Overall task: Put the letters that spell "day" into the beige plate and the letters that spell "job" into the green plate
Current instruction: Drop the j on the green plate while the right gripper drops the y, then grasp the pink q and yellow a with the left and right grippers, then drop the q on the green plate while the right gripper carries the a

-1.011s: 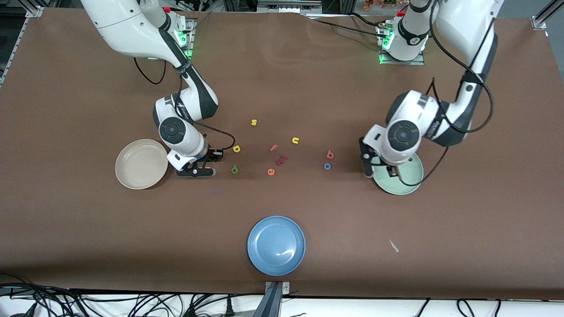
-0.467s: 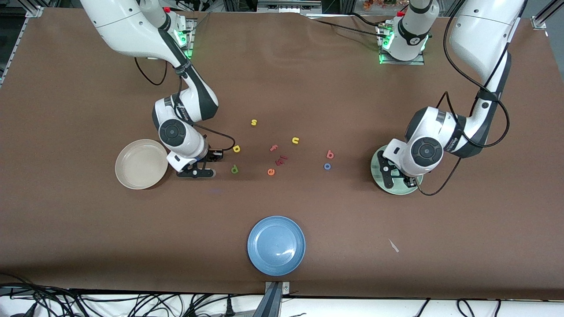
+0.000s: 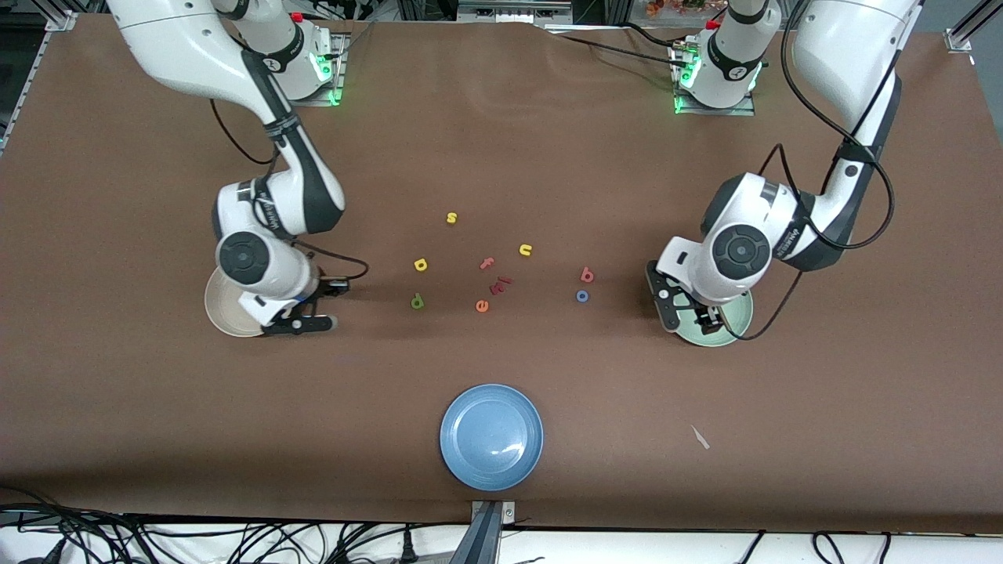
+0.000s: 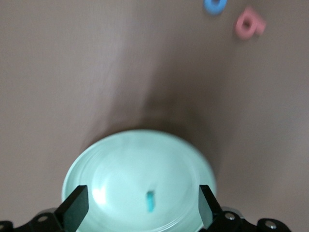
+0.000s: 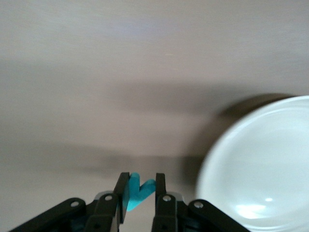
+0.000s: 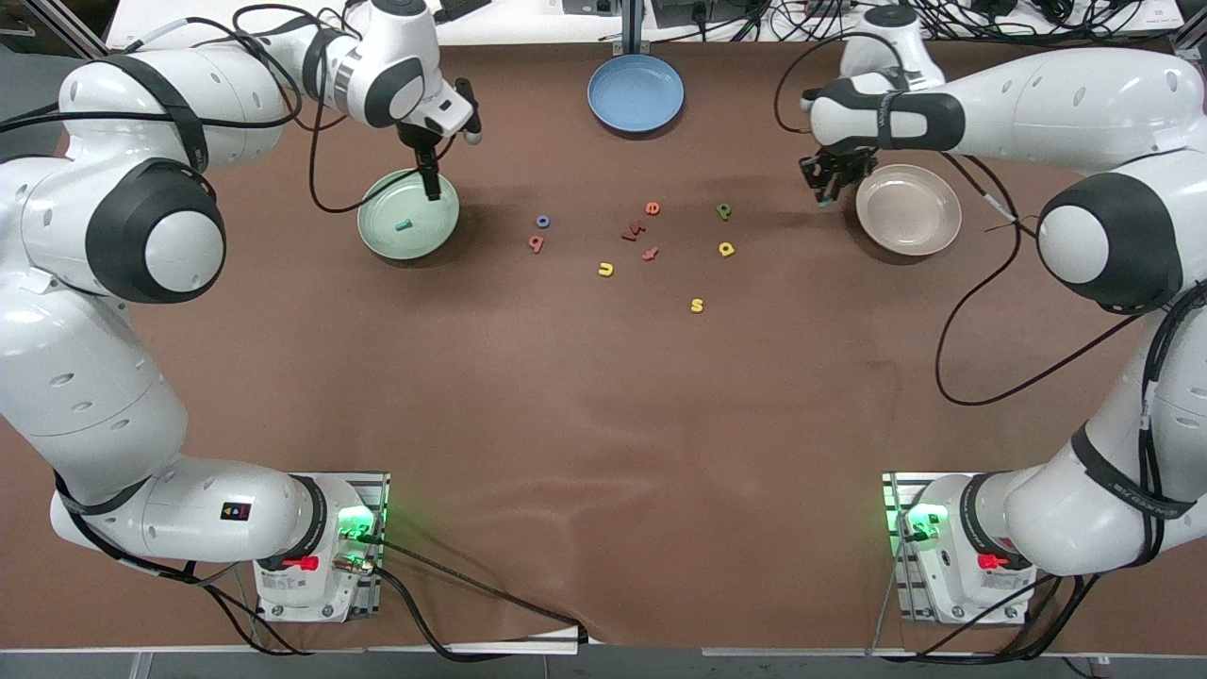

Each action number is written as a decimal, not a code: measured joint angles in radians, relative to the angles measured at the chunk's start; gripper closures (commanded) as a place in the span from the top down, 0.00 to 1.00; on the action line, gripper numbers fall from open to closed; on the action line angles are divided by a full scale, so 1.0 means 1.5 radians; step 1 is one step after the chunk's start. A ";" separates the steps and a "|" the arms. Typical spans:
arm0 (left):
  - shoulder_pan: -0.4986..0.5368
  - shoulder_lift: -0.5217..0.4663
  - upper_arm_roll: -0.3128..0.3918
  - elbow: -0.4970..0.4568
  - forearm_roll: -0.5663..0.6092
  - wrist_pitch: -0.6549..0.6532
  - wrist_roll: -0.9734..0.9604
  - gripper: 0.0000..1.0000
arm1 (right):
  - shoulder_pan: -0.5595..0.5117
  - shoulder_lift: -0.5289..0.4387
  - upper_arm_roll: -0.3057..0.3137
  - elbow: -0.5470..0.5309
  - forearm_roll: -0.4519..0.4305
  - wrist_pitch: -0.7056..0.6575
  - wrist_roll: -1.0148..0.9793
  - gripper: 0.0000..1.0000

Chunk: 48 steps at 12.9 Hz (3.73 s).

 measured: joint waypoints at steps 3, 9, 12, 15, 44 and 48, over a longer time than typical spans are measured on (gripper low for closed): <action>-0.012 0.001 -0.054 0.000 -0.004 -0.011 -0.221 1.00 | -0.004 -0.017 -0.052 -0.034 0.000 0.003 -0.106 0.00; -0.121 0.055 -0.064 -0.011 -0.031 0.043 -0.617 0.79 | -0.015 -0.032 -0.100 -0.069 0.041 0.022 -0.217 1.00; -0.123 0.095 -0.059 -0.012 -0.028 0.088 -0.643 0.64 | -0.004 -0.033 -0.074 -0.062 0.075 0.013 -0.166 1.00; -0.112 0.107 -0.055 -0.012 0.006 0.103 -0.643 0.63 | 0.000 -0.033 -0.007 -0.056 0.077 0.018 -0.013 1.00; 0.051 0.024 -0.050 -0.008 0.110 -0.123 -0.364 0.00 | 0.180 0.028 0.053 -0.081 0.077 0.193 0.393 0.35; 0.052 0.033 -0.050 -0.009 0.110 -0.122 -0.364 1.00 | 0.181 0.027 0.052 -0.081 0.077 0.199 0.404 0.15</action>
